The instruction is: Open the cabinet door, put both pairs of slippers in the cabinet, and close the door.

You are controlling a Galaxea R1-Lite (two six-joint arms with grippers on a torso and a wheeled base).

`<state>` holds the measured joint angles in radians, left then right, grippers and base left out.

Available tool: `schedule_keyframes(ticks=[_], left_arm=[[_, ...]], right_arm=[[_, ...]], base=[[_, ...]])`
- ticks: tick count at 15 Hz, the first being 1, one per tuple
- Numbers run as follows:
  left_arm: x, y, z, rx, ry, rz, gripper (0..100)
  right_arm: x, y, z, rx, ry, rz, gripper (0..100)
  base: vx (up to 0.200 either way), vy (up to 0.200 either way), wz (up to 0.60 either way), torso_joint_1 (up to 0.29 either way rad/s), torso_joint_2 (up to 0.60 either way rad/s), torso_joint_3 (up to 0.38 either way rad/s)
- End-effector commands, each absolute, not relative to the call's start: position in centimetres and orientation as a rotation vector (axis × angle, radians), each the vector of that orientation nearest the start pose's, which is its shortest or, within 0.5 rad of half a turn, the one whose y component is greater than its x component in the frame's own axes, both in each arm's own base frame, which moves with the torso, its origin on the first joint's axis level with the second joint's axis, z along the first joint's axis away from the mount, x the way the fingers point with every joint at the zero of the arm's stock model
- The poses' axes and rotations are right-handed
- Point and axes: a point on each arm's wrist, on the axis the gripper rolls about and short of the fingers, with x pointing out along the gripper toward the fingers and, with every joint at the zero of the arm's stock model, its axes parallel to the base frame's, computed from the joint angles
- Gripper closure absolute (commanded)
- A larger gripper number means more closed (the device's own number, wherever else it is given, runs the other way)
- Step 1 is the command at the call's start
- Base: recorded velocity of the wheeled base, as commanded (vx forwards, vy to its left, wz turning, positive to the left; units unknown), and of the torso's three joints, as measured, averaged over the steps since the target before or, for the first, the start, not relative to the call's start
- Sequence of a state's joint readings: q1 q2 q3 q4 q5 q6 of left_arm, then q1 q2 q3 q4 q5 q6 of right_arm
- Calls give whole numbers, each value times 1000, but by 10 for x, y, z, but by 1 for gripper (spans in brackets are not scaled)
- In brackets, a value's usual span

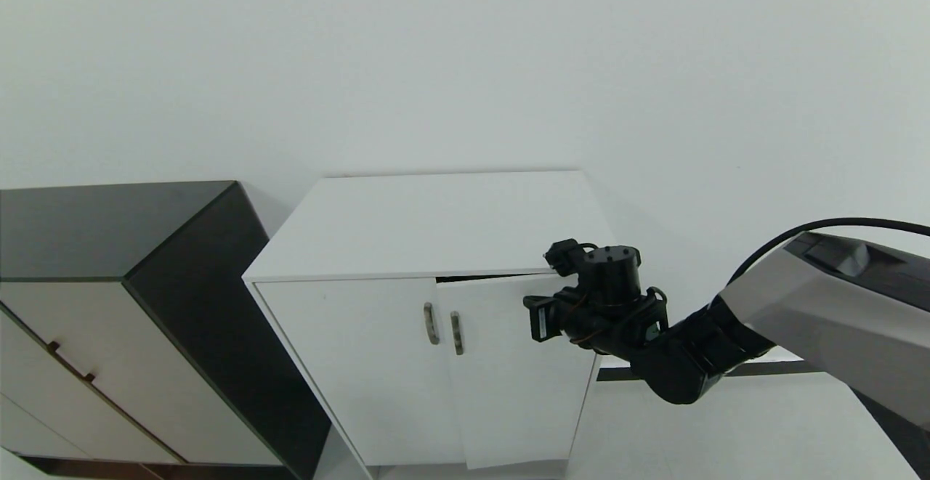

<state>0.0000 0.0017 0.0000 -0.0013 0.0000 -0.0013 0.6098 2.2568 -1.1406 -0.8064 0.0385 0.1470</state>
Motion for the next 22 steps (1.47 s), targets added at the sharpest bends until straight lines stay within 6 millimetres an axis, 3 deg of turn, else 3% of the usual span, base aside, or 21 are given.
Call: schedule_keyframes(ticks=[1,19,22], left_arm=[[-23,0,76,-2,0,0,100],[-23,0,76,-2,0,0,100],[-23,0,76,-2,0,0,100]], right_arm=[[357,246,75,53,350,610,100],[365,245,80,110,339,591,100],[360,244,85,110,335,598,100]], base=[[0,0,0,0,0,0],[0,0,0,0,0,0],[0,0,0,0,0,0]])
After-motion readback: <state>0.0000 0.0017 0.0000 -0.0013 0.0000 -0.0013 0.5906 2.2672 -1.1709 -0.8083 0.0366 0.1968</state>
